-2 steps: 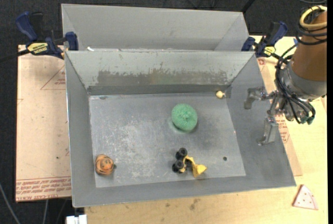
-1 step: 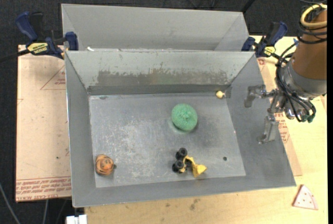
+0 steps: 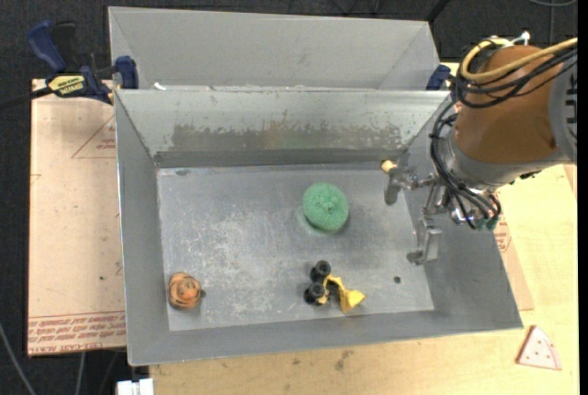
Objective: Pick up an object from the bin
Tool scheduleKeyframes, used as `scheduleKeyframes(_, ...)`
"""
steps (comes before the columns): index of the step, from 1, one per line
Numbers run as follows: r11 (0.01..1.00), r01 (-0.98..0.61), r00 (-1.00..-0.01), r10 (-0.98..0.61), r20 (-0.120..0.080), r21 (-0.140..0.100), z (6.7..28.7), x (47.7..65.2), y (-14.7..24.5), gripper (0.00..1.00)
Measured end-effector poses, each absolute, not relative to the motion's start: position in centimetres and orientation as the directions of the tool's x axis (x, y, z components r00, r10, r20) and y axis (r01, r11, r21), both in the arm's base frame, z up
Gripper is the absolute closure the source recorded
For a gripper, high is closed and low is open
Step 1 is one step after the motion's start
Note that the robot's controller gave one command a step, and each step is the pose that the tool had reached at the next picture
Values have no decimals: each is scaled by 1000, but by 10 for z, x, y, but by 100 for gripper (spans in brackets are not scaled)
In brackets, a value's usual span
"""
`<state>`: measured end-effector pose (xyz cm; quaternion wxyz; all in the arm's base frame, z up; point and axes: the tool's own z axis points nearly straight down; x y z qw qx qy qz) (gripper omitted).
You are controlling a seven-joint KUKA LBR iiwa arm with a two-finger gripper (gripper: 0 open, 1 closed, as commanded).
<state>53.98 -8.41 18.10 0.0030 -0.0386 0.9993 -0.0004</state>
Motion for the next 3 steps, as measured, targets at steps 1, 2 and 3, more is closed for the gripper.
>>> scheduleKeyframes(1,958,-288,-958,-288,-1,1,158,570,-40,0)
scheduleKeyframes(2,997,-80,-997,-80,-4,1,160,603,-21,0)
scheduleKeyframes(3,992,-128,-992,-128,-8,0,95,614,-17,0)
